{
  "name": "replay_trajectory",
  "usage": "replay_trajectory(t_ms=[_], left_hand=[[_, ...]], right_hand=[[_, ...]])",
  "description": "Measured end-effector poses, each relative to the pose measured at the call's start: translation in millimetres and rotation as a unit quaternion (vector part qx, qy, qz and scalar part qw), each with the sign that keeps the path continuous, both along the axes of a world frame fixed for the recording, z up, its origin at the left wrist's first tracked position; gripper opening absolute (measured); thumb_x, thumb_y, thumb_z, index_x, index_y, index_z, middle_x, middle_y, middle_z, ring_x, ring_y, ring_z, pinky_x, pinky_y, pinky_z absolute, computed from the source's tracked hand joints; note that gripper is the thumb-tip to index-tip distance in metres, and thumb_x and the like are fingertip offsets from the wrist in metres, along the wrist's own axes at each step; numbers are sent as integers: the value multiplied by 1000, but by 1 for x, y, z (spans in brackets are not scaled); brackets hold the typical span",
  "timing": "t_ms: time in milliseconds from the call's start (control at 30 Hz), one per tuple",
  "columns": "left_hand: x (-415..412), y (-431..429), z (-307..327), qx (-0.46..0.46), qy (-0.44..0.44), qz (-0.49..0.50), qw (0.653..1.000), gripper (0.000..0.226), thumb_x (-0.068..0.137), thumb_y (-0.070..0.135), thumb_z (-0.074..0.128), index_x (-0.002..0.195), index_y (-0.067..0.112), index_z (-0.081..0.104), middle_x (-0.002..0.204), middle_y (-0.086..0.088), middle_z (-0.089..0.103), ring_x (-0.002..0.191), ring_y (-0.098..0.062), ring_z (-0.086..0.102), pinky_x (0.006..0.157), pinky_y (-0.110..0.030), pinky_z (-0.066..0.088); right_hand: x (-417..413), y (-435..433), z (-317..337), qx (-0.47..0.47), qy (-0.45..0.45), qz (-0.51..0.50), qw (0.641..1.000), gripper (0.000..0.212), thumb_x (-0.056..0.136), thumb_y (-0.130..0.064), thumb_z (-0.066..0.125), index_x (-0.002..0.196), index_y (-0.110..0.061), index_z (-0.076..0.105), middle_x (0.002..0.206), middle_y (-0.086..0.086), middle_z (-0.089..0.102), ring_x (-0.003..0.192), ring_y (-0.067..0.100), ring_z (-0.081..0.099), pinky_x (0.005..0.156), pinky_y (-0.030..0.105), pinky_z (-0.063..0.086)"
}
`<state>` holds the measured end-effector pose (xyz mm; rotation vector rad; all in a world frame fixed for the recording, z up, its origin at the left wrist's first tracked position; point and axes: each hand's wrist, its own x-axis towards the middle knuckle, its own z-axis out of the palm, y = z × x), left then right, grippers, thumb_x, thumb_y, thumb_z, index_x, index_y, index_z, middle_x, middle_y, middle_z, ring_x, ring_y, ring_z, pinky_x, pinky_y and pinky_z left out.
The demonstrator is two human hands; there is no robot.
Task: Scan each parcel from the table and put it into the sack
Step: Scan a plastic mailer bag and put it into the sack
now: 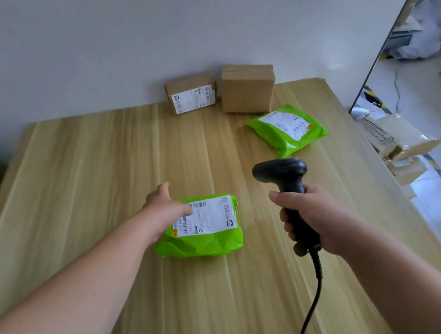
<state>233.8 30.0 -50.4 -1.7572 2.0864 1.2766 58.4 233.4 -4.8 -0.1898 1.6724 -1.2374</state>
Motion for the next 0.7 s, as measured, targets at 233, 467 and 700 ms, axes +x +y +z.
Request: replay_trajectory(t_ms=[233, 467, 700], left_hand=[[-1, -8, -24, 34, -85, 73, 993, 114, 64, 44, 85, 150, 10, 18, 148, -15, 33, 132, -32, 40, 106, -43, 39], [11, 6, -38, 227, 97, 184, 951, 30, 81, 8, 71, 110, 9, 62, 79, -7, 74, 64, -19, 69, 46, -27, 51], [42, 7, -14, 200, 192, 222, 935, 51, 71, -10, 73, 112, 9, 49, 102, -17, 70, 87, -31, 69, 68, -41, 56]], right_hand=[[17, -20, -35, 7, 0, 10, 1000, 20, 90, -21, 69, 86, -9, 54, 58, 5, 58, 45, 19, 54, 42, 24, 43], [45, -45, -70, 13, 21, 32, 999, 12, 89, -29, 71, 96, -22, 65, 77, -5, 67, 65, 13, 61, 58, 35, 48], [55, -49, -45, -4, 7, 56, 998, 16, 90, -31, 70, 102, -22, 65, 96, 10, 67, 70, 32, 58, 53, 42, 50]])
